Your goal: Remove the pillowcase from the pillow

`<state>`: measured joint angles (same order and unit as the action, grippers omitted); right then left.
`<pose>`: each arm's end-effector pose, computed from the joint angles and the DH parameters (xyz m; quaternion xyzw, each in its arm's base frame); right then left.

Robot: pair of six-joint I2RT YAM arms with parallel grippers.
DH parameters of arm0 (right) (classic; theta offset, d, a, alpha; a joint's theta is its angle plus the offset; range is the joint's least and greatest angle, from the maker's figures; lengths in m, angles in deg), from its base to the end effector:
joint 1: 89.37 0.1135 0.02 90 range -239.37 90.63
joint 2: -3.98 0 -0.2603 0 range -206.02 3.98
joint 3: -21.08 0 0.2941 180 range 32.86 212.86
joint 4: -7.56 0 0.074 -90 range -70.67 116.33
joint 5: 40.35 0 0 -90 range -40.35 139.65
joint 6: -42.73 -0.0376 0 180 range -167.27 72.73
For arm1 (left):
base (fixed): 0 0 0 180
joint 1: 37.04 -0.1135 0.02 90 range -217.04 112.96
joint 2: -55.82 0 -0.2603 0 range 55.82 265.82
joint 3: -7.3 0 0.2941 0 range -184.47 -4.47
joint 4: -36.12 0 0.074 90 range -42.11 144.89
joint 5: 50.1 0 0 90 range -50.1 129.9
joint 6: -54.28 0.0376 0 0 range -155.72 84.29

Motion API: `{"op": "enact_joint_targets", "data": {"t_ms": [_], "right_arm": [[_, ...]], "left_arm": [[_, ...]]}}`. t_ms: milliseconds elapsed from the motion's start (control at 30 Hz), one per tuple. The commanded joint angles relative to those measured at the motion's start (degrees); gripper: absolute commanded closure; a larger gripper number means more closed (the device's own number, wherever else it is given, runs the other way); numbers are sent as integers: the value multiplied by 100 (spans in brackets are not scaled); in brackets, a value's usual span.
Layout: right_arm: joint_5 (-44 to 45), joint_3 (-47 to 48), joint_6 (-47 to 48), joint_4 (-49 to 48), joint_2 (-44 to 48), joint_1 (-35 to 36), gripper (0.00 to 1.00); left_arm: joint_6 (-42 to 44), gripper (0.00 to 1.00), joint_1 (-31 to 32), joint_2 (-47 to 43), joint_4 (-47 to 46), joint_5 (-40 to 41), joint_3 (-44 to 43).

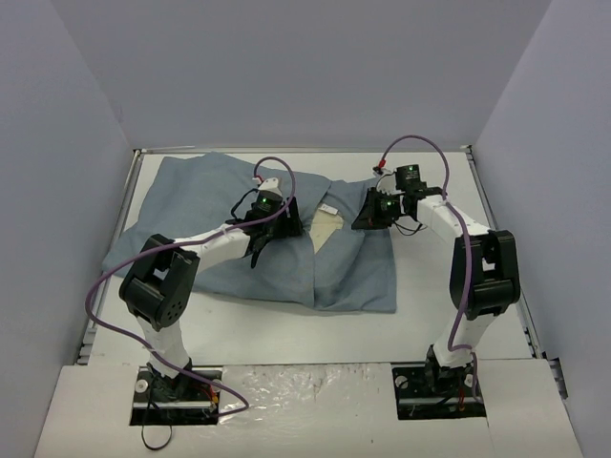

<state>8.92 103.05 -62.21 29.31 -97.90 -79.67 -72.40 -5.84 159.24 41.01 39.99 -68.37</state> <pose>0.4164 0.0961 0.1999 -0.1032 0.8609 0.3921 0.3073 0.3718 -0.2251 0.1696 -0.0423 0.8763 -0.2674 0.3985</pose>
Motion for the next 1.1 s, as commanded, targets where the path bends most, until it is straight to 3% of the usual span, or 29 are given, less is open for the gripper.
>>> {"op": "enact_joint_targets", "data": {"t_ms": [0, 433, 533, 633, 800, 833, 1067], "right_arm": [[48, -93, 78, 143, 151, -230, 99], [830, -401, 2161, 1138, 319, -873, 100], [708, -533, 2215, 1103, 240, -803, 100], [479, -533, 2162, 1033, 161, -671, 100], [206, -533, 2004, 848, 108, -486, 100], [145, -542, 1986, 804, 81, -486, 100], [-453, -586, 2215, 778, -15, -556, 100]], "left_arm": [[4, 33, -167, 64, 1013, 184, 229], [-5, 32, -501, -146, 784, -9, 421], [126, 29, -483, -576, -5, -965, 597], [494, 24, -203, -1033, -25, -1581, 397], [1128, 16, 676, -1464, 485, -1741, -307], [1155, 6, 764, -1491, 503, -1741, -333], [1603, 6, 1256, -973, 905, -1558, -509]]}}
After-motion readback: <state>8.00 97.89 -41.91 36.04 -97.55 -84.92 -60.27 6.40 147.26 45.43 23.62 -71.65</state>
